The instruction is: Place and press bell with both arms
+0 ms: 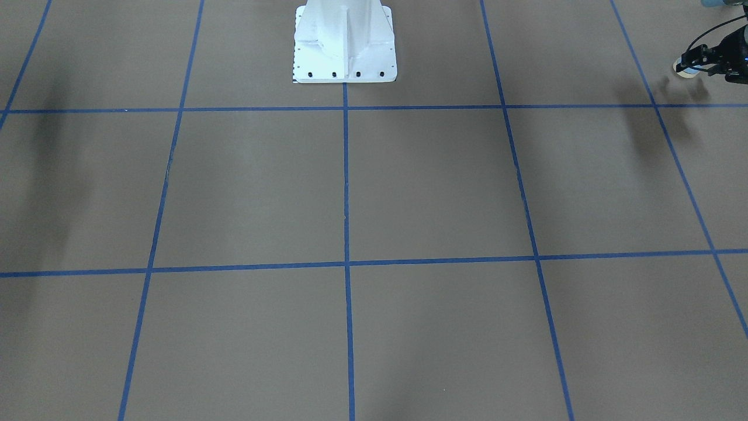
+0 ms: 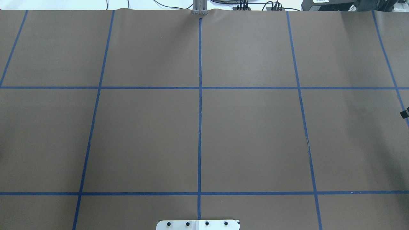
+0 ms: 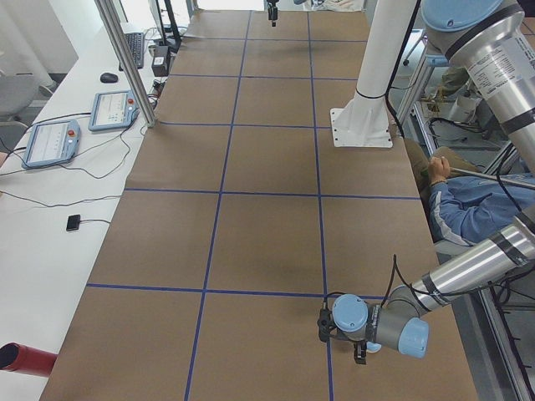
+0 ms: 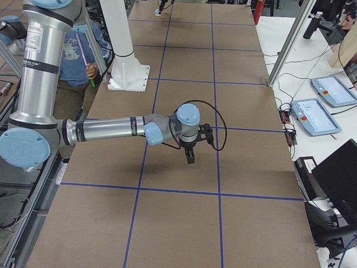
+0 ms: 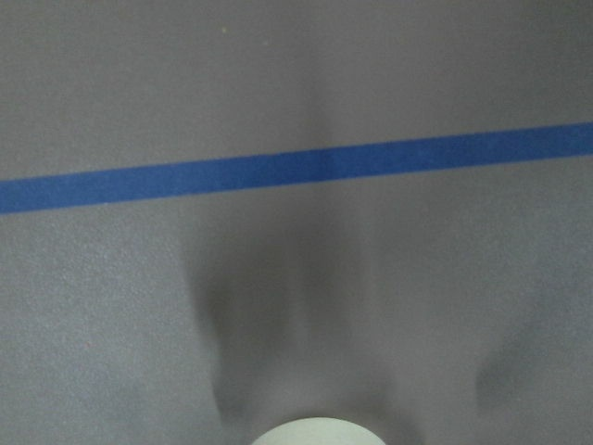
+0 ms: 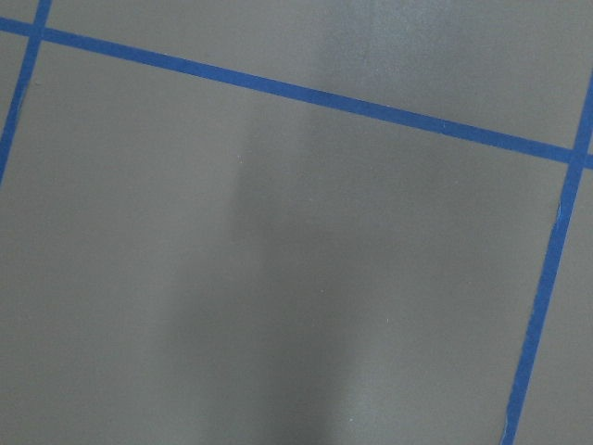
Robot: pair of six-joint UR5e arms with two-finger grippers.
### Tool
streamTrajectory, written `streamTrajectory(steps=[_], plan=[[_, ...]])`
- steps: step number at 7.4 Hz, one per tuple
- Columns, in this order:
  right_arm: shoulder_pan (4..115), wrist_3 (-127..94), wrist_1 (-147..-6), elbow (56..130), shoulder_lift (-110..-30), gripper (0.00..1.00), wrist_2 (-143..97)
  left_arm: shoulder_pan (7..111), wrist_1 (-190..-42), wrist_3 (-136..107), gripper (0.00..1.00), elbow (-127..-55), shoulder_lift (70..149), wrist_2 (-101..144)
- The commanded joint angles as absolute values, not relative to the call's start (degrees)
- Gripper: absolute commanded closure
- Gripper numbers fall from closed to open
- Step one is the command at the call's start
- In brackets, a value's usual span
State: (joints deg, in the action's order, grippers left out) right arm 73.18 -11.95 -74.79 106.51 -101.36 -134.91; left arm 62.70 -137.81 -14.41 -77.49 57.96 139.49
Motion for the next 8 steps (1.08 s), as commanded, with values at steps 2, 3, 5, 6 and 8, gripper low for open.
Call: streamTrajectory(steps=[2, 3, 5, 6, 8], plan=[[72.8, -12.0, -74.8, 106.6, -101.5, 0.00, -134.9, 61.5, -137.8, -14.4, 0.00, -76.6, 58.0, 139.7], [72.6, -12.0, -74.8, 106.6, -101.5, 0.00, -134.9, 61.3, -137.8, -14.4, 0.00, -76.5, 58.0, 139.7], [72.3, -12.0, -74.8, 106.6, -101.5, 0.00, -134.9, 60.7, -137.8, -14.4, 0.05, -76.5, 58.0, 139.7], [72.2, -12.0, -74.8, 106.6, -101.5, 0.00, -134.9, 60.5, -137.8, -14.4, 0.05, -76.4, 58.0, 139.7], [72.2, -12.0, -74.8, 106.6, -101.5, 0.00, -134.8, 60.0, -137.8, -14.5, 0.05, -76.2, 58.0, 139.7]])
